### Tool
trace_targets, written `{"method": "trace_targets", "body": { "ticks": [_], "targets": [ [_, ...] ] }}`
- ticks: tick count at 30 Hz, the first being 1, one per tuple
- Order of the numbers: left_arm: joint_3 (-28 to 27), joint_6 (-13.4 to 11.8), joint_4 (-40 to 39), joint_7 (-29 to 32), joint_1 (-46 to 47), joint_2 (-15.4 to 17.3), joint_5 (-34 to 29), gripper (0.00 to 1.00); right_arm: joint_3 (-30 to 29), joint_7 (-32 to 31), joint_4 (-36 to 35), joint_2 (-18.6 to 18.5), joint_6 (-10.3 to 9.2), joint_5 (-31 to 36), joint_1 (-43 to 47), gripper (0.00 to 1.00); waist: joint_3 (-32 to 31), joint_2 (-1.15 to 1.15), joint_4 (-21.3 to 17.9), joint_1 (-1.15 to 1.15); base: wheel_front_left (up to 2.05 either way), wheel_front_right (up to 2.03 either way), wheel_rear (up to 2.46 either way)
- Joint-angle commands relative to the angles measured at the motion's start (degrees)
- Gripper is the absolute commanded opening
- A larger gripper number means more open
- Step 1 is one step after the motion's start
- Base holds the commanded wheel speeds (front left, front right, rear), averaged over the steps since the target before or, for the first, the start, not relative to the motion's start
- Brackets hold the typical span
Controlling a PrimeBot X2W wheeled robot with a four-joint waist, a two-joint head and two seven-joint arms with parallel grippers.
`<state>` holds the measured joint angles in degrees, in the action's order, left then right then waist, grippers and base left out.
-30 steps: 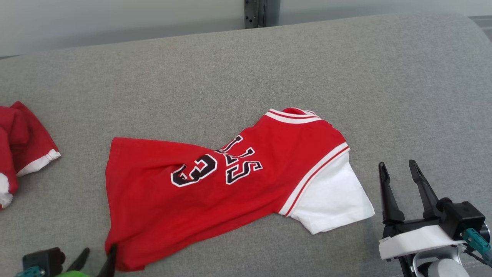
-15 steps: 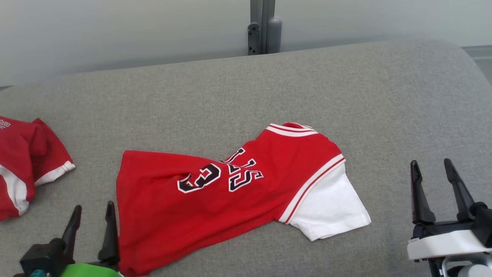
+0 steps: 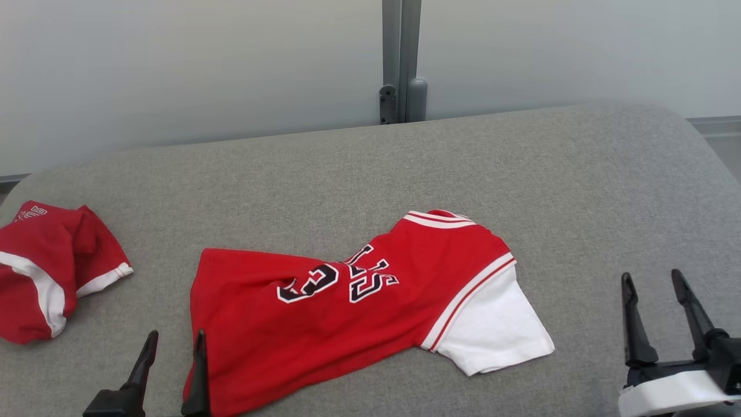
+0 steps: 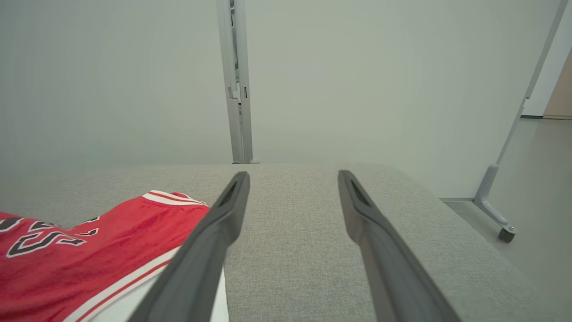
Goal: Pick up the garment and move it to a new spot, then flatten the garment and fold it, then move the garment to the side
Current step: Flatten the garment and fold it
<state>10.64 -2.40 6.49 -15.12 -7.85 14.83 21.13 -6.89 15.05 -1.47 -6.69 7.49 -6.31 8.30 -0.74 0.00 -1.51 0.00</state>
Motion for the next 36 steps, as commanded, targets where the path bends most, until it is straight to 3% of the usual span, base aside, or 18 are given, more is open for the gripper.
{"method": "trace_targets", "body": {
  "ticks": [1,5,12,25,30,33,36],
  "targets": [
    [-1.3,1.7,1.2,0.0,-0.4,-0.9,-1.5,1.0,0.7,0.2,1.0,0.2,0.01,0.4,0.7,1.0,-0.2,0.0,0.2,0.0,0.0,0.0,0.0],
    [-5.6,4.9,3.5,0.0,0.3,-4.0,-4.2,1.0,3.0,0.2,3.5,0.5,0.01,0.8,0.4,1.0,-0.5,0.0,0.6,0.0,0.0,0.0,0.0],
    [-11.1,8.3,3.2,0.0,1.2,-8.2,-8.6,1.0,4.3,0.2,5.4,1.6,0.01,0.8,-0.5,1.0,-0.2,0.0,1.4,0.0,0.0,0.0,0.0],
    [-14.4,9.8,3.6,0.0,2.2,-10.3,-11.3,1.0,4.5,0.2,3.9,2.3,0.01,-0.4,-1.6,1.0,1.3,0.0,1.5,0.0,0.0,0.0,0.0],
    [-14.9,9.8,5.2,0.4,2.7,-9.1,-10.5,1.0,6.3,0.2,-1.1,-1.3,0.01,-2.3,-3.4,1.0,2.7,0.0,0.8,0.0,0.0,0.0,0.0],
    [-14.6,9.4,5.4,6.5,2.4,-8.3,-10.1,1.0,8.0,0.1,-0.3,-5.2,0.01,-2.6,-3.5,1.0,3.5,0.0,0.6,0.0,0.0,0.0,0.0],
    [-14.1,9.4,4.0,14.6,0.7,-8.5,-8.0,1.0,10.4,-5.2,1.7,-8.4,0.01,-3.6,-3.9,1.0,4.6,0.0,0.4,0.0,0.0,0.0,0.0]
  ]
}}
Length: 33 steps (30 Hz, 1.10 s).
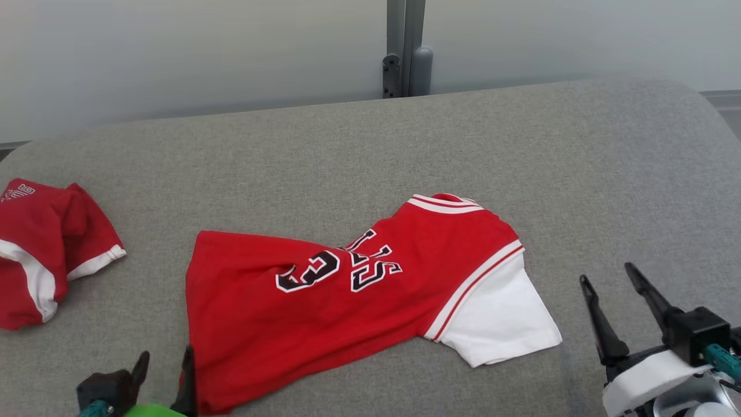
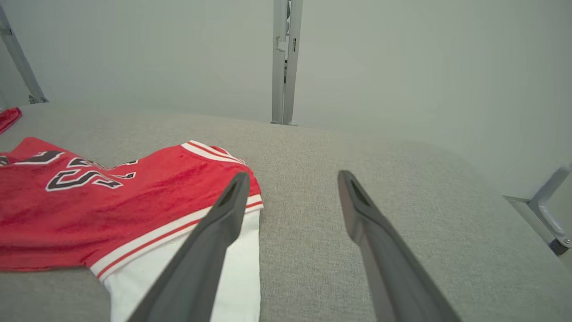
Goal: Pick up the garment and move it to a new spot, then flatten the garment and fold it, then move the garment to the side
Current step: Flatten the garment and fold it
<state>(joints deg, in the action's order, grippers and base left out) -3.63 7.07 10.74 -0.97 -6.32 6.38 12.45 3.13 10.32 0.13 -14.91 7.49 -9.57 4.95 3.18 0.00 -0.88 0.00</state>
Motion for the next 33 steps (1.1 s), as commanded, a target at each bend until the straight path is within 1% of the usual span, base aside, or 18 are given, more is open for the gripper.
{"method": "trace_targets", "body": {
  "ticks": [1,4,7,9,12,20,24,30,31,32,33],
  "targets": [
    [0.5,0.0,-1.1,3.7,-1.7,-0.2,1.5,1.0,1.3,-2.9,0.6,-0.8,0.01,-1.5,-0.6,1.0,1.1,0.0,-0.3,0.0,0.0,0.0,0.0],
    [2.3,0.1,-4.6,13.0,-4.8,0.3,3.9,1.0,3.4,-8.7,2.0,-3.0,0.01,-3.7,-0.9,1.0,2.4,0.0,-0.3,0.0,0.0,0.0,0.0],
    [3.4,0.2,-8.8,19.4,-7.2,-0.2,6.4,1.0,5.2,-12.3,3.9,-3.6,0.01,-5.9,-0.6,1.0,3.4,0.0,0.2,0.0,0.0,0.0,0.0],
    [3.6,0.2,-11.1,21.8,-7.9,-0.2,8.0,1.0,5.9,-13.6,5.5,-3.8,0.0,-6.7,-0.8,1.0,4.3,0.0,0.6,0.0,0.0,0.0,0.0],
    [3.7,-0.2,-12.5,22.9,-7.7,0.0,8.2,1.0,7.1,-14.2,7.6,-3.4,0.0,-7.4,-2.0,1.0,5.4,0.0,0.9,0.0,0.0,0.0,0.0],
    [2.0,-2.1,-11.2,21.7,-6.0,-0.2,9.3,1.0,10.6,-13.2,12.6,-2.7,0.0,-7.4,-6.4,1.0,8.1,0.0,0.6,0.0,0.0,0.0,0.0],
    [1.8,-2.1,-10.2,21.6,-5.4,0.0,9.9,1.0,11.1,-12.6,14.5,-2.5,0.0,-7.0,-7.9,1.0,9.3,0.0,0.8,0.0,0.0,0.0,0.0],
    [3.4,-1.4,-7.1,21.6,-3.5,-0.8,11.7,1.0,13.0,-12.8,17.2,-1.7,0.01,-6.9,-10.1,1.0,10.6,0.0,1.0,0.0,0.0,0.0,0.0],
    [3.8,-1.2,-6.6,21.8,-3.2,-1.0,11.9,1.0,13.5,-13.3,17.6,-1.4,0.01,-7.2,-10.4,0.94,10.9,0.0,0.9,0.0,0.0,0.0,0.0],
    [4.5,-0.9,-6.2,22.2,-3.1,-1.2,12.4,1.0,14.1,-13.5,18.0,-1.3,0.02,-7.5,-10.7,0.67,11.0,0.0,0.9,0.0,0.0,0.0,0.0],
    [4.8,-0.8,-5.8,22.3,-3.1,-1.3,13.1,0.95,14.4,-13.6,18.2,-1.2,0.03,-7.7,-10.9,0.44,11.2,0.0,0.8,0.0,0.0,0.0,0.0]
  ]
}}
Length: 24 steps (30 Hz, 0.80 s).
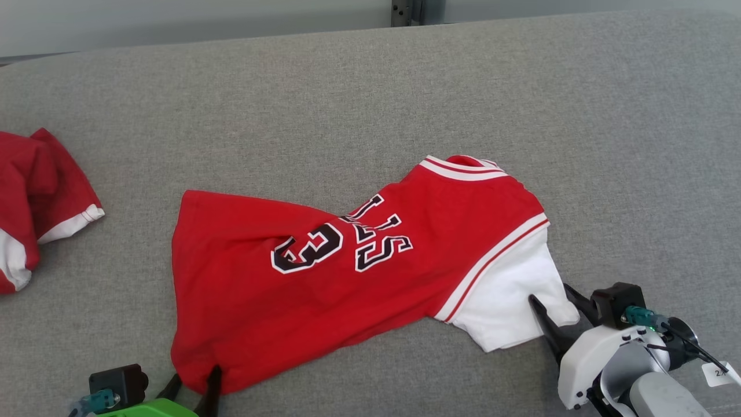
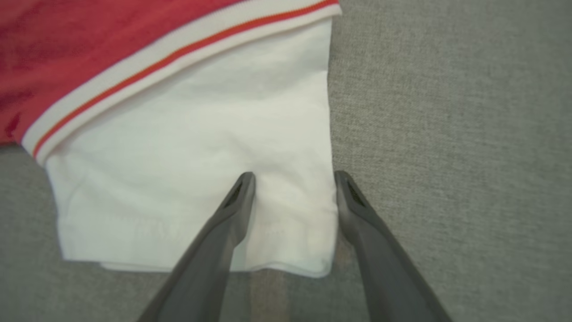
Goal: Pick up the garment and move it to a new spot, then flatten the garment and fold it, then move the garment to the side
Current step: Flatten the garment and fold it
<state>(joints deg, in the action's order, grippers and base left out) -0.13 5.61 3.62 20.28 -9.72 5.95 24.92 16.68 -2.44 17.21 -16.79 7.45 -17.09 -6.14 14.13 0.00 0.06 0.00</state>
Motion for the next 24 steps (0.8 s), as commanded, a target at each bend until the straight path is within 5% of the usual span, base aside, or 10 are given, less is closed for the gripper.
{"method": "trace_targets", "body": {
  "ticks": [1,2,3,10,20,24],
  "targets": [
    [1.7,0.9,1.8,1.3,0.4,-1.0,1.2,0.45,1.1,-0.6,1.3,0.8,0.06,-0.8,-0.1,0.0,0.3,0.0,-0.2,0.0,0.0,0.0,0.0],
    [2.2,1.1,2.3,1.6,0.4,-1.1,1.8,0.36,1.3,-0.4,1.5,0.9,0.06,-1.2,-0.3,0.0,0.4,0.0,-0.3,0.0,0.0,0.0,0.0],
    [2.6,1.2,2.7,1.6,0.3,-1.2,2.4,0.0,1.4,-0.3,1.6,0.7,0.05,-1.7,-0.5,0.0,0.4,0.0,-0.4,0.0,0.0,0.0,0.0],
    [1.3,1.6,-2.9,-1.1,0.8,-1.1,10.4,0.0,-1.2,3.1,-6.7,-0.8,0.02,-8.7,-0.4,0.0,-0.4,0.0,-1.8,0.0,0.0,0.0,0.0],
    [0.5,1.6,-35.2,4.4,5.3,2.2,22.7,0.0,-15.7,1.1,-39.9,-3.7,0.04,-23.3,4.4,0.0,-1.4,0.0,-5.1,0.0,0.0,0.0,0.0],
    [0.1,-0.6,-42.7,9.3,13.6,4.1,24.5,0.0,-21.8,-2.3,-51.0,-4.1,0.04,-26.8,1.8,0.0,-0.3,0.0,-6.3,0.0,0.0,0.0,0.0]
  ]
}}
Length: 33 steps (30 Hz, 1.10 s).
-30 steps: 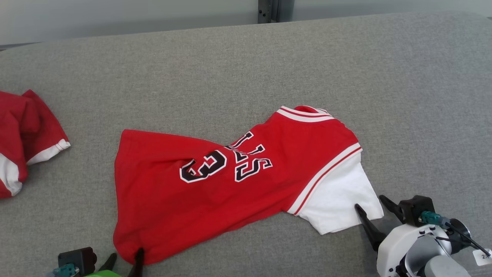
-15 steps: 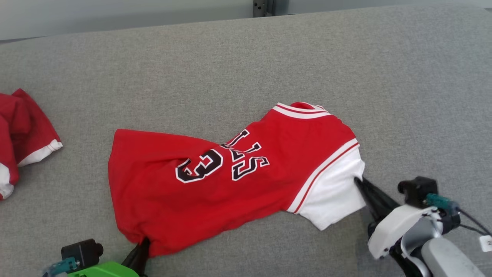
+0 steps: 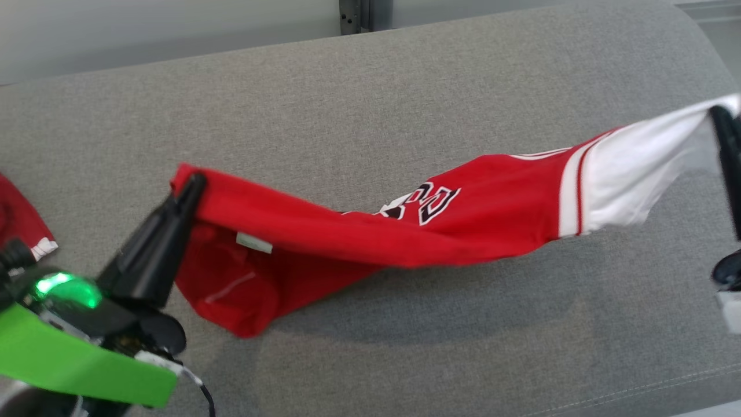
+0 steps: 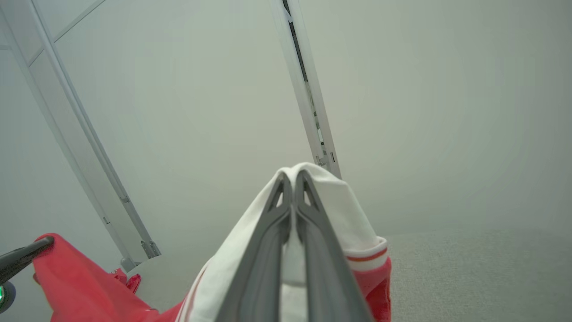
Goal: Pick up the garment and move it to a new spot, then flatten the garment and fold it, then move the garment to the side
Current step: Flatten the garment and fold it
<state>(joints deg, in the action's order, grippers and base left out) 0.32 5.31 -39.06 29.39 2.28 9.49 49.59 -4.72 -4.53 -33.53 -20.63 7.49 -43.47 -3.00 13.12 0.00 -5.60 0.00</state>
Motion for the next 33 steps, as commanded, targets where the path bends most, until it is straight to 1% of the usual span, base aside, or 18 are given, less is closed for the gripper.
{"method": "trace_targets", "body": {
  "ticks": [1,2,4,6,8,10,11,13,15,16,18,19,20,22,24,27,30,33],
  "targets": [
    [-0.9,-1.0,-0.5,1.7,4.4,1.9,-0.8,0.0,-1.7,-1.5,-1.7,-0.7,0.01,-0.5,-3.3,0.0,1.4,0.0,-1.1,0.0,0.0,0.0,0.0],
    [-0.9,-1.4,-0.4,3.4,7.6,3.1,-1.1,0.0,-2.7,-2.9,-2.4,-1.1,0.01,-0.5,-5.7,0.0,2.1,0.0,-1.5,0.0,0.0,0.0,0.0],
    [-0.2,-2.3,1.4,6.6,15.0,4.8,-1.4,0.0,-4.1,-5.9,-1.4,-0.9,0.01,-1.3,-11.8,0.0,3.6,0.0,-1.7,0.0,0.0,0.0,0.0],
    [0.3,-2.8,4.9,8.9,23.2,6.3,-2.4,0.0,-4.8,-8.9,1.2,-0.6,0.01,-1.6,-19.2,0.0,5.6,0.0,-1.7,0.0,0.0,0.0,0.0],
    [1.5,-2.7,10.4,10.1,32.4,7.3,-3.7,0.0,-5.1,-11.0,5.2,-0.2,0.01,0.4,-28.9,0.0,8.0,0.0,-1.4,0.0,0.0,0.0,0.0],
    [2.5,-2.9,16.8,9.6,42.2,6.9,-6.1,0.0,-5.3,-12.5,10.8,2.3,0.01,2.2,-38.9,0.0,10.9,0.0,-1.0,0.0,0.0,0.0,0.0],
    [3.2,-3.0,20.6,9.2,46.7,6.4,-6.9,0.0,-4.7,-13.2,13.1,2.5,0.02,4.0,-43.9,0.0,12.3,0.0,-0.7,0.0,0.0,0.0,0.0],
    [4.1,-2.9,28.4,6.7,56.1,5.2,-9.6,0.0,-4.6,-13.8,19.8,6.0,0.01,6.0,-54.2,0.0,15.2,0.0,-0.1,0.0,0.0,0.0,0.0],
    [4.8,-2.8,36.2,4.2,63.5,4.6,-11.8,0.0,-3.9,-13.3,25.7,7.0,0.01,10.0,-62.8,0.0,17.9,0.0,0.2,0.0,0.0,0.0,0.0],
    [4.2,-3.3,40.2,1.5,67.8,3.9,-13.4,0.0,-3.4,-12.3,29.1,8.7,0.01,11.0,-67.6,0.0,19.3,0.0,0.2,0.0,0.0,0.0,0.0],
    [4.3,-3.1,47.0,-2.6,75.3,3.7,-15.6,0.0,-3.4,-9.0,35.0,10.7,0.01,15.0,-75.6,0.0,22.5,0.0,0.0,0.0,0.0,0.0,0.0],
    [3.9,-3.0,50.0,-5.7,78.9,3.7,-17.0,0.0,-3.7,-6.8,37.6,12.5,0.01,15.5,-79.3,0.0,24.0,0.0,-0.2,0.0,0.0,0.0,0.0],
    [4.4,-2.1,52.9,-8.2,81.5,3.7,-17.6,0.0,-3.8,-4.4,40.2,13.9,0.01,16.1,-82.3,0.0,25.3,0.0,-0.4,0.0,0.0,0.0,0.0],
    [3.7,-1.9,58.1,-15.3,86.4,4.0,-20.3,0.0,-3.8,0.9,44.4,15.2,0.01,16.9,-87.7,0.0,27.4,0.0,-0.6,0.0,0.0,0.0,0.0],
    [4.8,-0.8,62.6,-21.6,90.0,4.7,-22.7,0.0,-2.5,5.2,47.8,15.9,0.01,17.5,-91.1,0.0,28.9,0.0,-0.4,0.0,0.0,0.0,0.0],
    [5.2,0.1,70.6,-29.1,92.4,5.4,-24.1,0.0,1.2,9.9,52.1,16.5,0.01,16.4,-92.2,0.0,30.2,0.0,-0.5,0.0,0.0,0.0,0.0],
    [6.1,1.3,77.6,-33.2,91.1,5.8,-23.8,0.0,5.9,12.4,55.6,15.9,0.01,14.7,-88.2,0.0,30.6,0.0,-0.8,0.0,0.0,0.0,0.0],
    [8.3,2.0,82.3,-35.1,86.5,5.8,-22.0,0.0,10.6,14.1,55.6,14.2,0.01,11.3,-81.8,0.0,30.1,0.0,-0.4,0.0,0.0,0.0,0.0]
  ]
}}
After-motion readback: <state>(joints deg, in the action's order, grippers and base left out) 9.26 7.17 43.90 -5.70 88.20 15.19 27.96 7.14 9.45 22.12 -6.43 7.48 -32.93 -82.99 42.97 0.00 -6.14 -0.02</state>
